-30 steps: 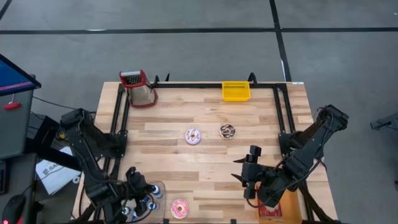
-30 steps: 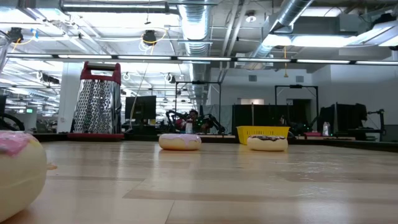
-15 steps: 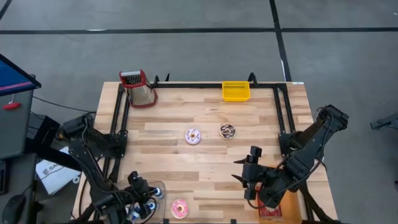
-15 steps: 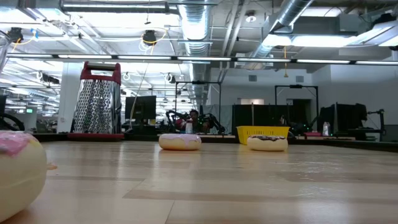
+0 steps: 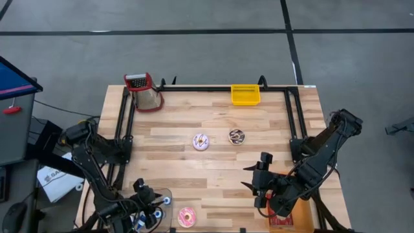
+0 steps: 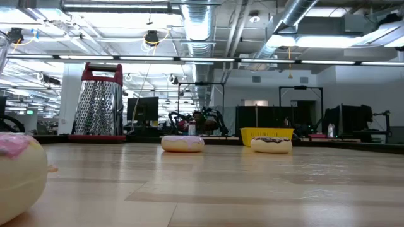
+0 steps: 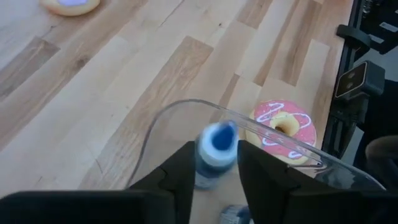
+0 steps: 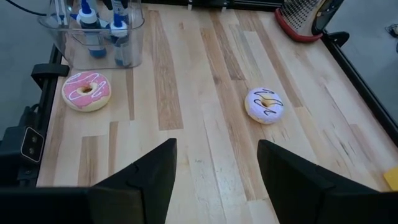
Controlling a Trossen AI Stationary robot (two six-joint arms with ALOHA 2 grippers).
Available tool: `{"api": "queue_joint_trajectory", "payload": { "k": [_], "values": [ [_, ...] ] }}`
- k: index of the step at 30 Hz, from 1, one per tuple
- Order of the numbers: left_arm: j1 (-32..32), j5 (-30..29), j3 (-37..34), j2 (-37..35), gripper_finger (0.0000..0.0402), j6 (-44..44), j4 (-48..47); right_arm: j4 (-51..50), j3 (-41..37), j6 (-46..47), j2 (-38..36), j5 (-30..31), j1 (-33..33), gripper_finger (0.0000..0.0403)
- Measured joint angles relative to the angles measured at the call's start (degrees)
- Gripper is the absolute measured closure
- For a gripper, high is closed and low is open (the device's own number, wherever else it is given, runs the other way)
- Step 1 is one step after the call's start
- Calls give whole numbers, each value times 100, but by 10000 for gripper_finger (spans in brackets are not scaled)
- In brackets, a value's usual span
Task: Pick & Place Food Item
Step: Put the blue food coloring bottle into the transparent bin, then put the pink donut into the yellow bin
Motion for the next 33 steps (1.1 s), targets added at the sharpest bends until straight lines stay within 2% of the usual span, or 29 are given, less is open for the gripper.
{"api": "queue_joint_trajectory", "payload": {
  "k": [3, 7, 10, 13, 15, 18, 22, 26, 29, 33],
  "values": [
    [0, -91, 0, -81, 269, 32, -44, 1, 0, -2, 0, 0, 0, 187],
    [-11, -326, -2, -328, 259, 505, 91, 0, 0, -17, 0, 0, 0, 187],
    [-7, -514, -2, -531, 258, 1404, 530, -3, 0, -51, 0, -1, 0, 187],
    [134, -529, -2, -677, 258, 2847, 1265, -7, 0, -111, 0, -2, 0, 187],
    [366, -186, -2, -728, 258, 3885, 1764, -8, 0, -127, 0, -3, 0, 187],
    [942, 716, 0, -734, 257, 4933, 2250, -24, 0, -127, 0, -10, 0, 187],
    [1827, 2120, 0, -730, 257, 5546, 2248, -54, 0, -125, 0, -39, 0, 187],
    [2500, 3146, 0, -730, 257, 6123, 2305, -110, -2, -93, 0, -195, 19, 187],
    [2768, 3671, 0, -730, 257, 6451, 2330, -276, -2, 22, 0, -193, 68, 187],
    [2863, 3794, 0, -729, 257, 6871, 2323, -450, -4, 228, -33, -169, 143, 187]
  ]
}}
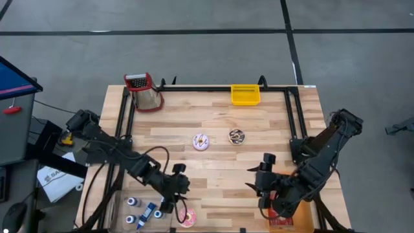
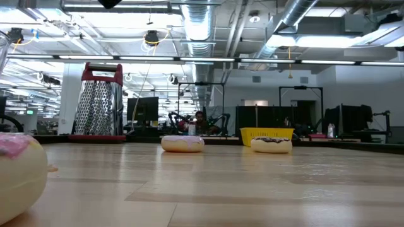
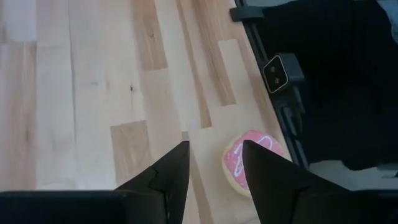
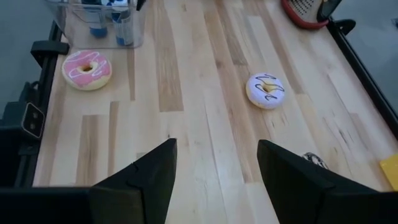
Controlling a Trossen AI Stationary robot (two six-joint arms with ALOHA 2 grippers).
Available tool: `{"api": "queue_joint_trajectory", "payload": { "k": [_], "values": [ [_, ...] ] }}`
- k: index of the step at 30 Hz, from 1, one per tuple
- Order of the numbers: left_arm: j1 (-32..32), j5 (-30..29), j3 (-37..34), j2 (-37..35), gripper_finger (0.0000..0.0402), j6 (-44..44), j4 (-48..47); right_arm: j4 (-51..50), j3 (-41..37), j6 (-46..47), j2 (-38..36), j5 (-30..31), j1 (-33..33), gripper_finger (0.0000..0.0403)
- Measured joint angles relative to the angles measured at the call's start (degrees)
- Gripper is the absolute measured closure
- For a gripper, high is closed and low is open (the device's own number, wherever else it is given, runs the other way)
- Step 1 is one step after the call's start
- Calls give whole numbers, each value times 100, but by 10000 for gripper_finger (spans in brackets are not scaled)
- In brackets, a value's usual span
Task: Pick & Place Food Item
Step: Put the pink donut into the yellow bin
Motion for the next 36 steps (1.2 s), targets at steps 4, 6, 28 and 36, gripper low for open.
{"api": "queue_joint_trajectory", "payload": {
  "k": [4, 6, 28, 36],
  "values": [
    [-16, -106, 2, 45, 257, 327, -22, 19, 0, 11, -4, 3, 48, 187],
    [-17, -111, 2, 141, 257, 561, -134, 17, 0, 14, -4, -3, 45, 187],
    [-21, 557, 1744, 2218, 257, 1611, -1354, 52, 1, 100, -4, -5, 82, 187],
    [-74, 584, 1880, 2424, 257, 1527, -1269, 54, 1, 106, -4, -7, 147, 187]
  ]
}}
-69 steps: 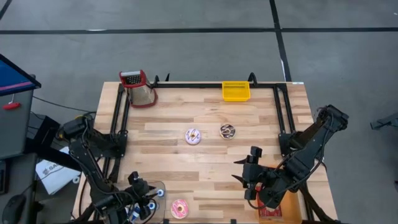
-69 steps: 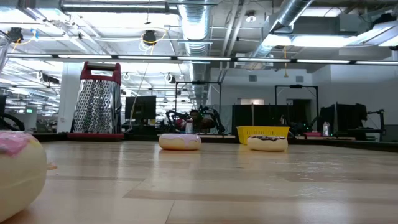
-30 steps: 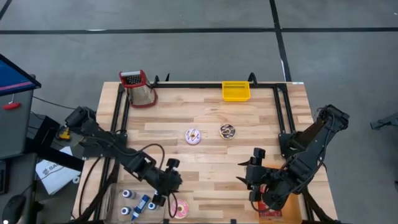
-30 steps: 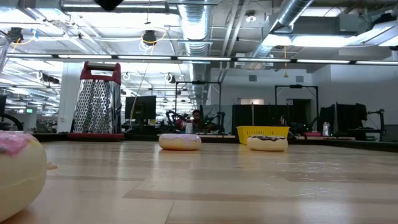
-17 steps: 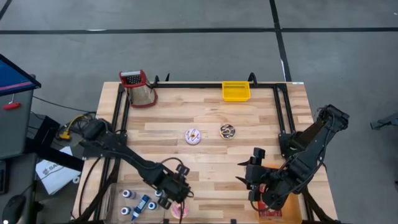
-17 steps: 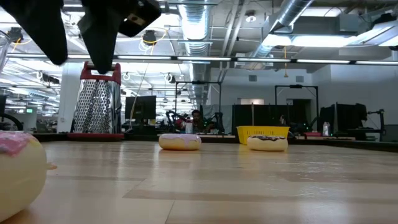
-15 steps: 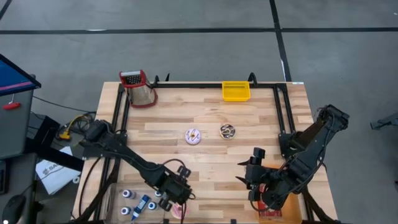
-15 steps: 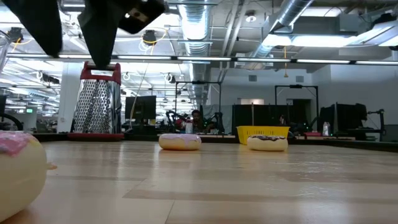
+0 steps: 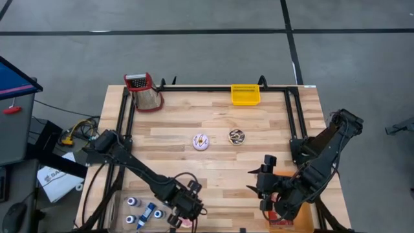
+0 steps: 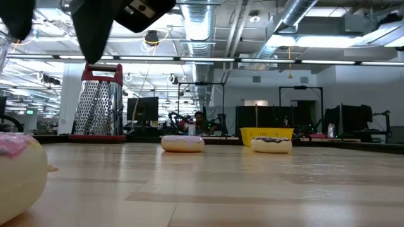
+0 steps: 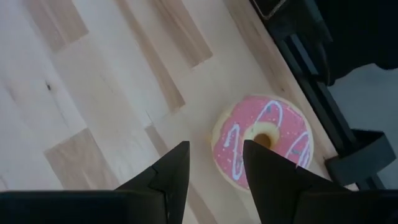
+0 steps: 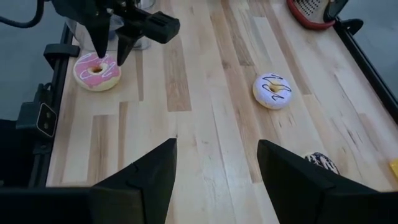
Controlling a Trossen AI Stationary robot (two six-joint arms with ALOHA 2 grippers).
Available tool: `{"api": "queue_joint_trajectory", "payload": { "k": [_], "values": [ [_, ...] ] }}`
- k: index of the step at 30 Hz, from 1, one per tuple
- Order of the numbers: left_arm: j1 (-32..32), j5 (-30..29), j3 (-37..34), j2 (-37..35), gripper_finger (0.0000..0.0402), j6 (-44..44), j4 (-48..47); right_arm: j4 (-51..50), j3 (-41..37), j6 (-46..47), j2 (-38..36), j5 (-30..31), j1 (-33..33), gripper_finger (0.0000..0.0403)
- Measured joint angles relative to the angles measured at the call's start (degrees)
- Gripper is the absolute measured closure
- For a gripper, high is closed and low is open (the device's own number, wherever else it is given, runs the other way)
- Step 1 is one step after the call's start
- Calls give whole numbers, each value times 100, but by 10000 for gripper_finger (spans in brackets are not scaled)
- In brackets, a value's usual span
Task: Pick & Place Food Item
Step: Put the pink donut into the yellow bin
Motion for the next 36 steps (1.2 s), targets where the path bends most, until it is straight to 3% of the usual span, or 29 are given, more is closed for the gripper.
{"api": "queue_joint_trajectory", "payload": {
  "k": [12, 26, 36],
  "values": [
    [-53, 152, 2, 150, 253, -195, 102, 11, 1, 99, 15, -3, 42, 187],
    [-87, 170, 7, 468, 182, -199, 250, 7, 1, 104, 17, -19, 68, 187],
    [-22, 323, 44, 492, 185, -470, 122, 7, 1, 103, 17, -19, 79, 187]
  ]
}}
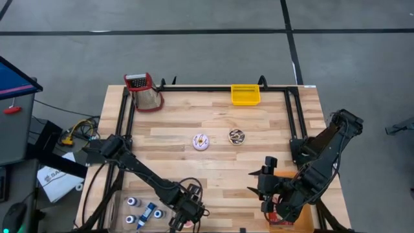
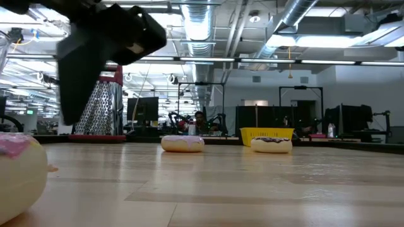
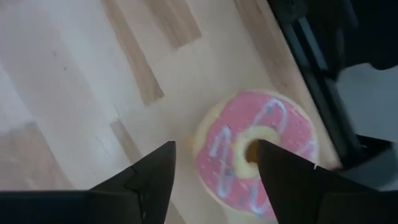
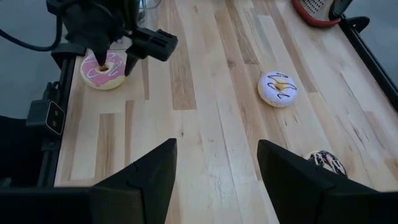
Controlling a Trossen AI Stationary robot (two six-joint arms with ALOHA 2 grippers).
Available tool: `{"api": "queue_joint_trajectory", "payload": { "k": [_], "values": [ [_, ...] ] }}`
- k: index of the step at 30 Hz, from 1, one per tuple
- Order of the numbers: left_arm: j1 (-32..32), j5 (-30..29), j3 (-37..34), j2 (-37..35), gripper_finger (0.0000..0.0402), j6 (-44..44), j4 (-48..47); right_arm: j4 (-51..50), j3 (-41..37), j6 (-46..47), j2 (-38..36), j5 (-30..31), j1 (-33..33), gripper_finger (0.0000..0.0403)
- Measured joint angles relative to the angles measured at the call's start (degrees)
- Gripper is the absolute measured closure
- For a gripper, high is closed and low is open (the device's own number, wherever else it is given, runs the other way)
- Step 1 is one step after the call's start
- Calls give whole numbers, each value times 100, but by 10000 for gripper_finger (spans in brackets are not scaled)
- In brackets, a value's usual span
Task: Pick & Place Food Item
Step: Put the pink donut into the yellow bin
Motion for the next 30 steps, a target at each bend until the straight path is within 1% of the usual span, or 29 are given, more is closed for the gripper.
{"api": "queue_joint_trajectory", "payload": {
  "k": [2, 6, 9, 13, 16, 17, 20, 23, 25, 30],
  "values": [
    [80, 185, 48, 0, 188, -154, -144, -2, 0, -2, 0, -2, 0, 187],
    [191, 250, 203, 7, 193, -128, -331, -37, 0, -2, 0, -2, -38, 187],
    [260, 275, 417, 4, 194, -40, -374, -74, 0, -2, 0, -2, -51, 187],
    [338, 400, 843, 199, 194, -179, -821, -95, 0, -2, 2, 0, -48, 187],
    [321, 732, 1449, 776, 194, -155, -1191, -127, 2, -2, 2, 0, -48, 187],
    [299, 826, 1727, 1002, 194, -92, -1455, -131, 2, -2, 2, 0, -48, 187],
    [245, 868, 2611, 1634, 193, 112, -2709, -136, 2, -2, 2, 2, -38, 187],
    [251, 903, 3143, 1980, 193, 140, -3388, -133, 2, -2, 2, 5, 8, 187],
    [259, 903, 3301, 1980, 193, 142, -3412, -133, 2, -3, 2, 22, 47, 187],
    [261, 762, 3318, 1849, 193, 129, -3207, -132, 2, 33, 2, 31, 176, 187]
  ]
}}
